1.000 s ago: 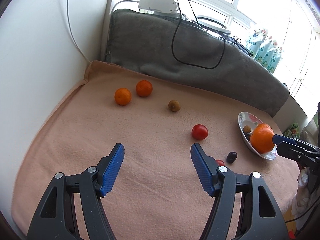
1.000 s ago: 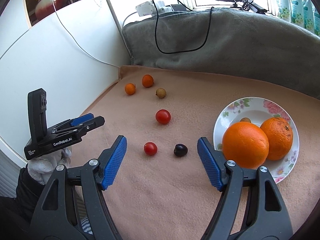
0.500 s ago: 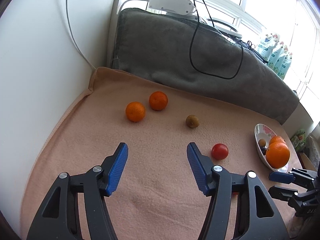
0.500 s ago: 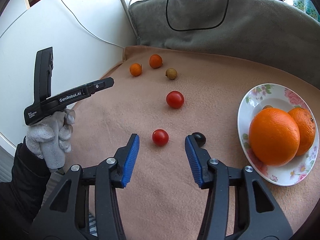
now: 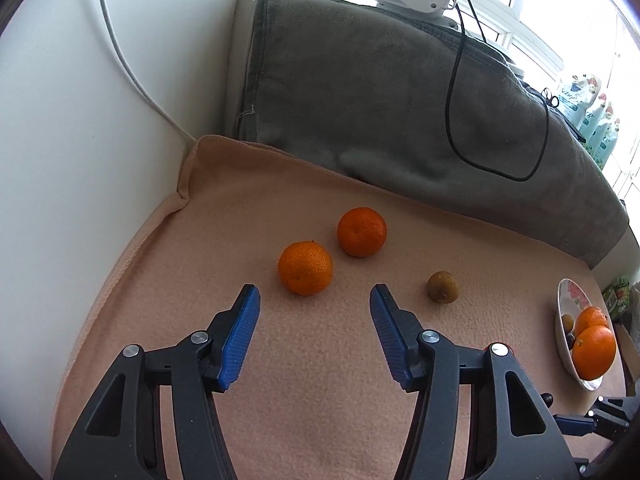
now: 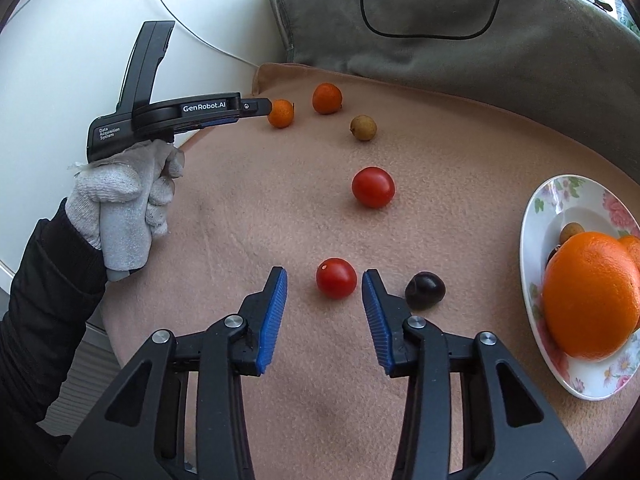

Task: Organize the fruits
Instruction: 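Move the right gripper to a red cherry tomato while the left approaches a small tangerine, then grasp the red cherry tomato with the right gripper while the left grasps the small tangerine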

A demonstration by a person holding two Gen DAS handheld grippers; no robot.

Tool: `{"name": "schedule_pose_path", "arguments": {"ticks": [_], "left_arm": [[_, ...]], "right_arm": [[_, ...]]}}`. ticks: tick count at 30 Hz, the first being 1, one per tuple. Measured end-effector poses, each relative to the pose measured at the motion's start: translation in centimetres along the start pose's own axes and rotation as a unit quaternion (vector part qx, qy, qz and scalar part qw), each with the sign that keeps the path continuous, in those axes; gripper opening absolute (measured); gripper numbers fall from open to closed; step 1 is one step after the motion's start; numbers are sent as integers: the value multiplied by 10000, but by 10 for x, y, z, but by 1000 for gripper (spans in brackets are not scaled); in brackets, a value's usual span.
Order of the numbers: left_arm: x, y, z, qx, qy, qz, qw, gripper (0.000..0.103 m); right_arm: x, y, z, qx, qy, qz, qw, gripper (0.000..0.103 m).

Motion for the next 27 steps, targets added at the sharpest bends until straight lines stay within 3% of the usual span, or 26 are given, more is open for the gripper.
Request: {"name": "schedule_pose_path", "arguments": {"ticks": [12, 17, 25, 27], "left_arm": [[31, 8, 4, -36, 195, 31, 9998, 53], [36, 11, 6, -64, 207, 13, 9998, 53], [48, 11, 13, -40, 276, 4, 9996, 52], [53, 11, 14, -50, 304, 1, 9995, 48]], "right_arm": [[-3, -2, 1, -129, -42, -52, 9999, 41], [5, 4, -1, -459, 60, -212, 9987, 33], [19, 8, -1, -721, 167, -365, 9966, 31], [21, 10, -2, -791, 186, -398, 9959, 27]]}}
Point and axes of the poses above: each gripper's, at about its wrist camera, not at the fingertips, and x roughly the way its jaws point, y to its left, z to its top, the point moved 6 cm from there along x, roughly the way its jaws point, and after that the axes turned 10 degrees about -z, right-handed, at the moved point
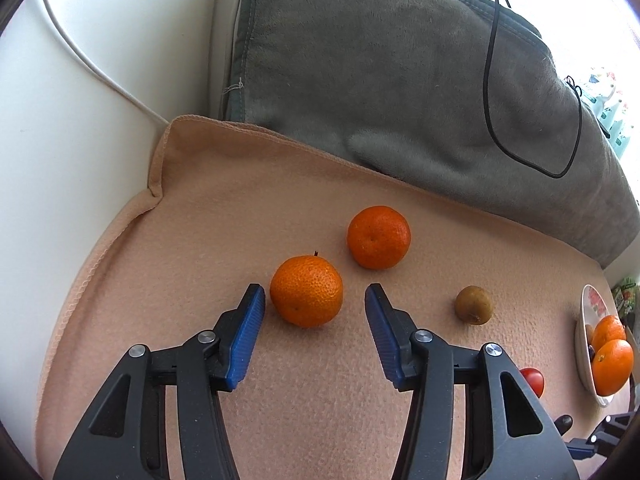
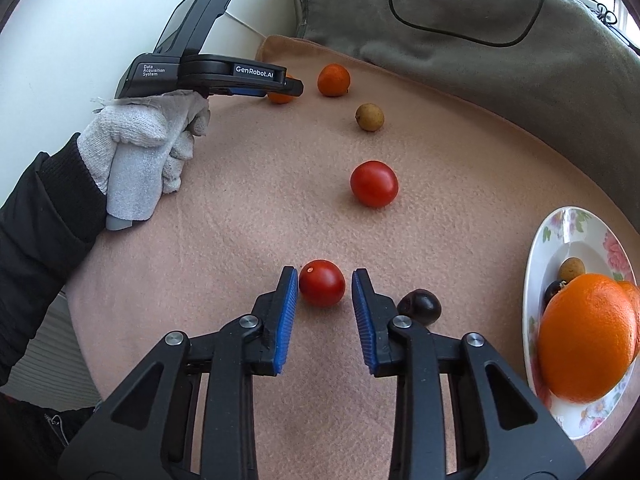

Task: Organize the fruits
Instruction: 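Grasp the red cherry tomato with the right gripper while the left grasps the small tangerine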

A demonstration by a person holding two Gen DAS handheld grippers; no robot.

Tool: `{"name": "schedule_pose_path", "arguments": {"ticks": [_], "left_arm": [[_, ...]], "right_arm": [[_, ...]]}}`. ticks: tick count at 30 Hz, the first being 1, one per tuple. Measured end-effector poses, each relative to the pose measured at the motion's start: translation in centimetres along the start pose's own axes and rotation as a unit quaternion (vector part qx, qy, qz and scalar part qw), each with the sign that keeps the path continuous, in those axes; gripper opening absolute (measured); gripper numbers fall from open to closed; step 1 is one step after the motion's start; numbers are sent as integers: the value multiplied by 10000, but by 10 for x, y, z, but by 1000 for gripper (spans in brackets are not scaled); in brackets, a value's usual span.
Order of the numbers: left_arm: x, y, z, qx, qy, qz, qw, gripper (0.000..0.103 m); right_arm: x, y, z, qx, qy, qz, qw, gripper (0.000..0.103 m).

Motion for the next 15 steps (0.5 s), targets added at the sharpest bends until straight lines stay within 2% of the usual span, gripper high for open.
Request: {"name": "schedule_pose_path", "arguments": {"ticks": [5, 15], "left_arm": [[8, 5, 3, -74, 57, -6, 10000, 36], [5, 5, 4, -178, -78, -16, 9998, 35]], "right_arm": [[2, 5, 0, -198, -38, -154, 9997, 26], [1, 0, 1, -56, -96, -73, 9999, 25]]}}
Point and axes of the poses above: each gripper's, at about its wrist camera, not at the fingertips, and x roughly the way its jaws point, y to its left, z to its top, the point moved 6 cm from there along x, roughly the way its jaws point, and after that the axes turned 10 degrees about -z, right-handed, at the moved point
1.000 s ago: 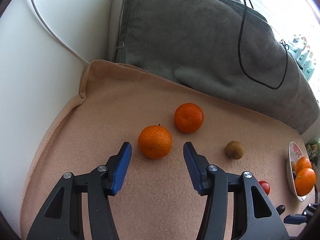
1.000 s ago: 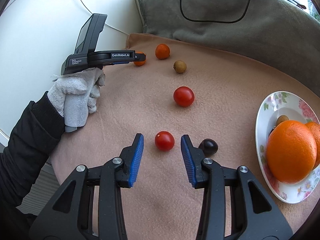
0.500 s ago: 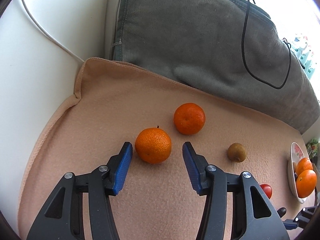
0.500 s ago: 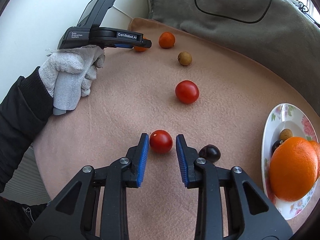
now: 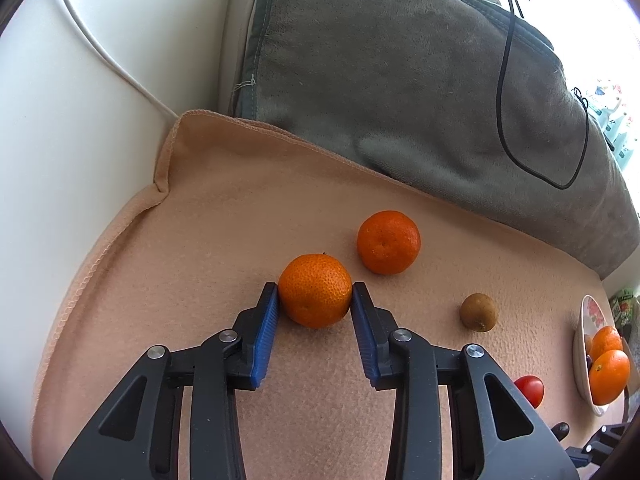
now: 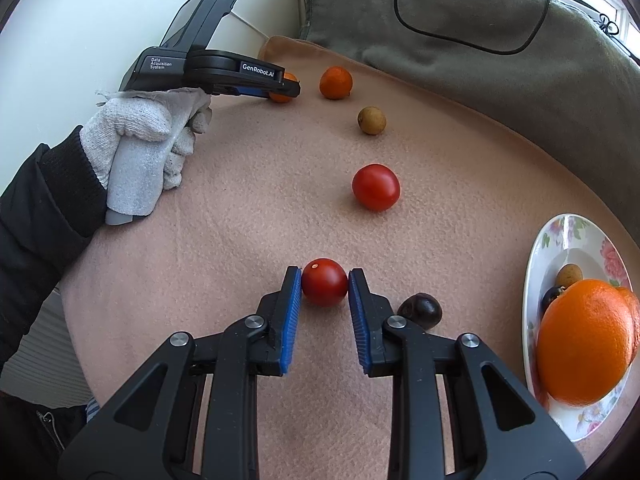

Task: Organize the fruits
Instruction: 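Grasp the red cherry tomato with the right gripper while the left grasps the small tangerine, then lower the cherry tomato onto the plate with the right gripper while the left places the tangerine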

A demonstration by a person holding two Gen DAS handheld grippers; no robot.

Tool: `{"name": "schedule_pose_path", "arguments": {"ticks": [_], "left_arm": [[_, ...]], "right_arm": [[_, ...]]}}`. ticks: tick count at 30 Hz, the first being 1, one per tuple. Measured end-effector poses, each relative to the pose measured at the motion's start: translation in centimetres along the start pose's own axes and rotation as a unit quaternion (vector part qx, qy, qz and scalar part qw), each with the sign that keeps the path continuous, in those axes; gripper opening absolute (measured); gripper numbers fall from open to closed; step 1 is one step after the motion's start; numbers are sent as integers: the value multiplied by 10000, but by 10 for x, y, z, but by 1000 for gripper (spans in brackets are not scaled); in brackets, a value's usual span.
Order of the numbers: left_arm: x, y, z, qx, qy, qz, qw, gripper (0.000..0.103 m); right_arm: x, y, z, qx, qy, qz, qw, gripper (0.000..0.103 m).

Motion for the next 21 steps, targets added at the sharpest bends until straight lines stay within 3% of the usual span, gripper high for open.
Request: {"name": "schedule_pose_path", "arguments": {"ticks": [13, 21], "left_arm": [[-44, -15, -15, 154, -193, -170, 9995, 34], [-63, -56, -13, 380, -314, -463, 9977, 35]], "right_arm": [[-25, -11, 7, 349, -333, 145, 9987, 25], [-56, -34, 12, 647, -651, 123, 9957, 25]]}}
Point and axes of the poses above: each gripper's, at about its wrist camera, not at the fingertips, and x roughly the way its jaws point, y to its left, z to its top, the point moved 6 cm from there along x, roughly the way its jaws point, and after that the axes turned 10 degrees about -z, right-handed, at the moved point
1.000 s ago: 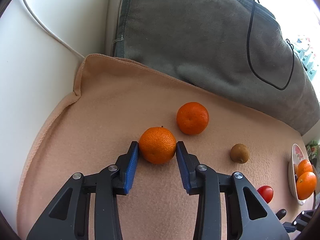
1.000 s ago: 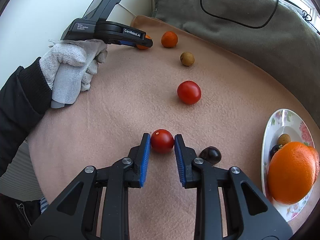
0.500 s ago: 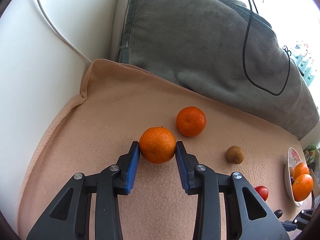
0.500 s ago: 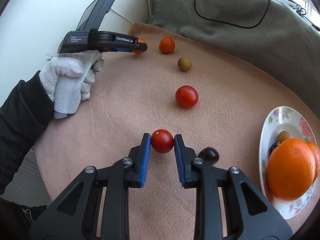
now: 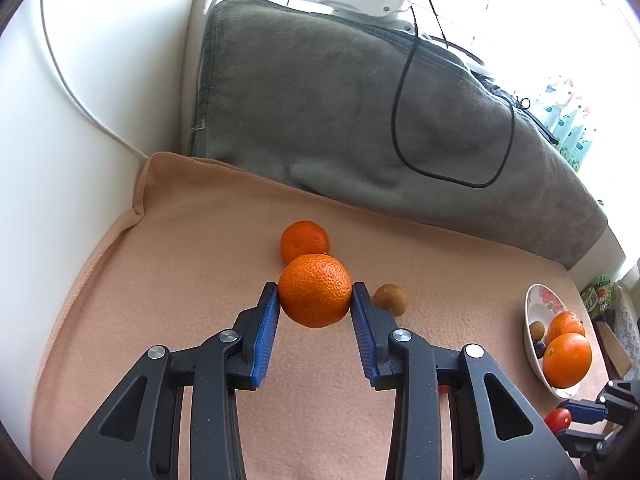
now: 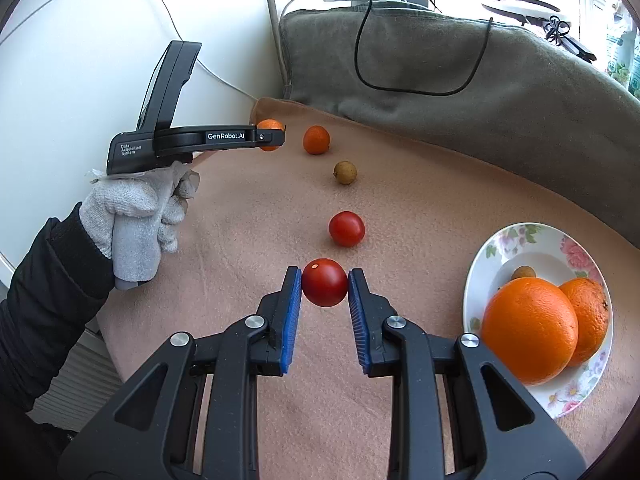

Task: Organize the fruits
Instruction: 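Lower the cherry tomato onto the plate with the right gripper while the left places the tangerine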

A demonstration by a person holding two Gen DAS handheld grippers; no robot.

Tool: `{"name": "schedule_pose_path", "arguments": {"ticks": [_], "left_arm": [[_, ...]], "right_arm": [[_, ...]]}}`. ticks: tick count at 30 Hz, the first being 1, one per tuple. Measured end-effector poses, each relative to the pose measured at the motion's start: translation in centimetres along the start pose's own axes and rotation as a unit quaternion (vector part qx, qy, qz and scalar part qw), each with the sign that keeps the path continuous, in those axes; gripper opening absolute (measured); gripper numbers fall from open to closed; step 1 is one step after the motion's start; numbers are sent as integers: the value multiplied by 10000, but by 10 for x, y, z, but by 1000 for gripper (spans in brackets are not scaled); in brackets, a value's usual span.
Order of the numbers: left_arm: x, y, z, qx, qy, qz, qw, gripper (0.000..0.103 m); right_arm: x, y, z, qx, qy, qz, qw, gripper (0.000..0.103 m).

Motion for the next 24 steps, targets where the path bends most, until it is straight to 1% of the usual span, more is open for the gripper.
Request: {"name": "schedule_pose_path", "arguments": {"ticks": [3, 4, 11, 18, 24], "left_arm": [[-5, -18, 1, 104, -42, -133, 9998, 34], [1, -26, 2, 145, -46, -181, 9997, 35], [2, -75, 5, 371, -70, -621, 9974, 35], [11, -121, 1, 598, 6, -1036, 9928, 35], [21, -152, -7, 769, 160, -1272, 9888, 35]], "right_arm": [[-14, -12, 3, 138, -122, -56, 9998, 25], [-19, -17, 4, 178, -161, -90, 9997, 25], [-37, -62, 7, 538, -345, -370, 9973, 25], [-44, -115, 9, 917, -390, -625, 9931, 25], [-44, -149, 13, 1110, -378, -803, 9899, 25]]}}
Point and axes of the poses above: each gripper's, at about its wrist camera, not at the fingertips, and x roughly the way its jaws point, y to its left, z to its top, the point moved 6 cm from there along x, roughly the way its jaws point, and after that the axes turned 10 degrees about -z, right-handed, at the moved point
